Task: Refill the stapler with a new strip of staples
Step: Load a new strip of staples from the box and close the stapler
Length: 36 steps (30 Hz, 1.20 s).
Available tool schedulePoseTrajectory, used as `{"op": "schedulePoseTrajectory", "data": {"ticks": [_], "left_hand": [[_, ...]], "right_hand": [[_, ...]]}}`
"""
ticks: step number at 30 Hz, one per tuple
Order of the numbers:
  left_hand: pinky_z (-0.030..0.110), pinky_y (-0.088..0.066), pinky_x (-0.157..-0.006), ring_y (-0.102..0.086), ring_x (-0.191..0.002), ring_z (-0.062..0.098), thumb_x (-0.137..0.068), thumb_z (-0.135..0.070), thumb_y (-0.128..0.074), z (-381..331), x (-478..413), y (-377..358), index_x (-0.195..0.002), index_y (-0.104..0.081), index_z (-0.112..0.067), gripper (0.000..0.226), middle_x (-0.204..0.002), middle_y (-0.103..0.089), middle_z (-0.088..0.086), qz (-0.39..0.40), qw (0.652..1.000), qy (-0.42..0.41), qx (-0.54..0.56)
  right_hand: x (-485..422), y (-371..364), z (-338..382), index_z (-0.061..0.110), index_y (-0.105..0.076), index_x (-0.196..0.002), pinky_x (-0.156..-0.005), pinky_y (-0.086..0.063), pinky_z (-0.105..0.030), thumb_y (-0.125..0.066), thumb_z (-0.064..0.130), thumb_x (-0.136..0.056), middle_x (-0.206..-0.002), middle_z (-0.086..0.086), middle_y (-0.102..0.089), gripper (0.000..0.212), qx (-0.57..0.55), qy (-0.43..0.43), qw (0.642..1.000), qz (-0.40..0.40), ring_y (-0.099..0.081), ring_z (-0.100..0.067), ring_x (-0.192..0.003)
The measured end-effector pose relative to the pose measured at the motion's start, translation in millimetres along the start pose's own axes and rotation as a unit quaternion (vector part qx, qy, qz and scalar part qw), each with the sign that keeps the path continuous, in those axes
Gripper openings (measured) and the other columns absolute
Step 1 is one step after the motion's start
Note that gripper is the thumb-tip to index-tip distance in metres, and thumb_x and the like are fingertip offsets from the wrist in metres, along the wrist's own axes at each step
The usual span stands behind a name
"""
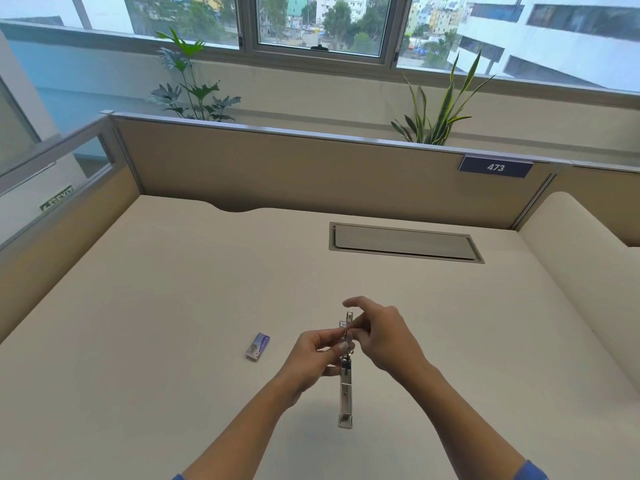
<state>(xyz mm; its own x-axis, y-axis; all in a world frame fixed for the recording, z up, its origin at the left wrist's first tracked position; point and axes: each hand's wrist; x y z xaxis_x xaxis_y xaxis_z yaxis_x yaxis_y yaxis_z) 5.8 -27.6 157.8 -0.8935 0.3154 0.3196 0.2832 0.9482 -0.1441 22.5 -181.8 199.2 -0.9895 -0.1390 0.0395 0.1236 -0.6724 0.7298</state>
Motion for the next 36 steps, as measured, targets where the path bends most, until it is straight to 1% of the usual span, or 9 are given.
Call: {"op": "schedulePoseTrajectory", "data": {"ticks": [4, 6, 8, 11, 15, 21, 28, 32, 36], "left_hand": [[0.018, -0.055, -0.065, -0.067, -0.072, 0.005, -0.094, -0.016, -0.061, -1, 1, 0, -0.114, -0.070, -0.018, 0.023, -0.105, -0.071, 0.009, 0.000, 1.000, -0.002, 0.005], [0.019, -0.055, -0.065, -0.067, -0.072, 0.007, -0.094, -0.016, -0.061, -2, 1, 1, -0.113, -0.071, -0.019, 0.022, -0.108, -0.071, 0.014, -0.001, 1.000, -0.004, 0.007], [0.019, -0.055, -0.065, -0.068, -0.071, 0.007, -0.094, -0.015, -0.060, -2, 1, 2, -0.113, -0.071, -0.019, 0.022, -0.111, -0.070, 0.016, -0.002, 1.000, -0.003, 0.009], [0.019, -0.055, -0.065, -0.068, -0.071, 0.005, -0.094, -0.015, -0.060, -2, 1, 3, -0.114, -0.070, -0.019, 0.023, -0.110, -0.072, 0.014, -0.005, 1.000, 0.001, 0.010], [0.019, -0.055, -0.064, -0.068, -0.070, 0.008, -0.093, -0.015, -0.061, -3, 1, 2, -0.109, -0.072, -0.021, 0.020, -0.103, -0.073, 0.010, -0.012, 1.000, 0.005, 0.018], [0.019, -0.055, -0.062, -0.068, -0.070, 0.010, -0.093, -0.018, -0.062, -4, 2, 1, -0.110, -0.072, -0.021, 0.020, -0.103, -0.074, 0.011, -0.020, 1.000, 0.000, 0.017], [0.021, -0.057, -0.064, -0.069, -0.068, 0.007, -0.093, -0.019, -0.062, -1, 2, 0, -0.109, -0.072, -0.021, 0.019, -0.092, -0.074, 0.002, -0.033, 0.999, -0.006, 0.000], [0.020, -0.056, -0.064, -0.069, -0.071, 0.007, -0.093, -0.021, -0.061, 0, 3, 0, -0.109, -0.072, -0.024, 0.019, -0.094, -0.075, 0.002, -0.034, 0.999, -0.005, -0.006], [0.023, -0.057, -0.067, -0.067, -0.073, 0.009, -0.093, -0.017, -0.061, 2, 5, 0, -0.116, -0.069, -0.019, 0.024, -0.100, -0.073, 0.006, -0.031, 0.999, -0.004, -0.012]], "right_hand": [[-1, 1, -1, 0.023, -0.063, -0.119, -0.052, -0.053, -0.020, -0.067, 0.002, -0.082, -0.082, 0.004, -0.078, 0.043, -0.013, -0.007, 1.000, -0.010, -0.070, -0.011, -0.069], [-1, 0, -2, 0.024, -0.063, -0.116, -0.054, -0.056, -0.023, -0.068, 0.002, -0.081, -0.082, 0.004, -0.077, 0.042, -0.021, -0.003, 1.000, -0.012, -0.071, -0.012, -0.069], [0, 0, -3, 0.023, -0.064, -0.115, -0.064, -0.061, -0.029, -0.068, 0.001, -0.081, -0.083, 0.003, -0.078, 0.042, -0.025, 0.007, 1.000, -0.005, -0.073, -0.012, -0.073], [2, -1, -5, 0.020, -0.065, -0.118, -0.075, -0.061, -0.029, -0.067, -0.001, -0.081, -0.088, 0.003, -0.077, 0.042, -0.020, 0.021, 1.000, 0.006, -0.074, -0.010, -0.078], [5, -2, -6, 0.023, -0.063, -0.116, -0.061, -0.061, -0.027, -0.069, 0.001, -0.083, -0.094, 0.003, -0.072, 0.040, -0.034, 0.020, 0.999, -0.003, -0.073, -0.010, -0.075], [11, -5, -10, 0.031, -0.062, -0.112, -0.060, -0.060, -0.022, -0.077, 0.015, -0.081, -0.096, 0.010, -0.069, 0.038, -0.096, -0.011, 0.994, -0.042, -0.072, -0.001, -0.074], [17, -7, -6, 0.041, -0.061, -0.117, -0.077, -0.058, -0.028, -0.068, 0.024, -0.087, -0.106, 0.020, -0.074, 0.035, 0.034, 0.030, 0.999, -0.026, -0.072, -0.003, -0.088], [20, -8, -2, 0.041, -0.061, -0.118, -0.075, -0.056, -0.028, -0.065, 0.025, -0.089, -0.105, 0.020, -0.075, 0.033, 0.091, 0.046, 0.994, -0.031, -0.072, -0.002, -0.087], [19, -7, -2, 0.040, -0.060, -0.110, -0.070, -0.055, -0.027, -0.065, 0.020, -0.086, -0.097, 0.018, -0.075, 0.031, 0.092, 0.042, 0.995, -0.019, -0.071, -0.001, -0.083]]}}
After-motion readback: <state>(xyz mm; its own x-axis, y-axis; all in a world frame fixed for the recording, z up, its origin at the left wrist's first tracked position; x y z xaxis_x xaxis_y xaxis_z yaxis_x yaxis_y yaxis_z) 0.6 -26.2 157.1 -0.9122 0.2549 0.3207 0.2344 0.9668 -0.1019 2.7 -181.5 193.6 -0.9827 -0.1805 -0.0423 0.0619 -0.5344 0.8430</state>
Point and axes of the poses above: each hand's wrist, its own x-axis away from the middle knuckle, its own y-axis out of the back of the hand, z = x × y
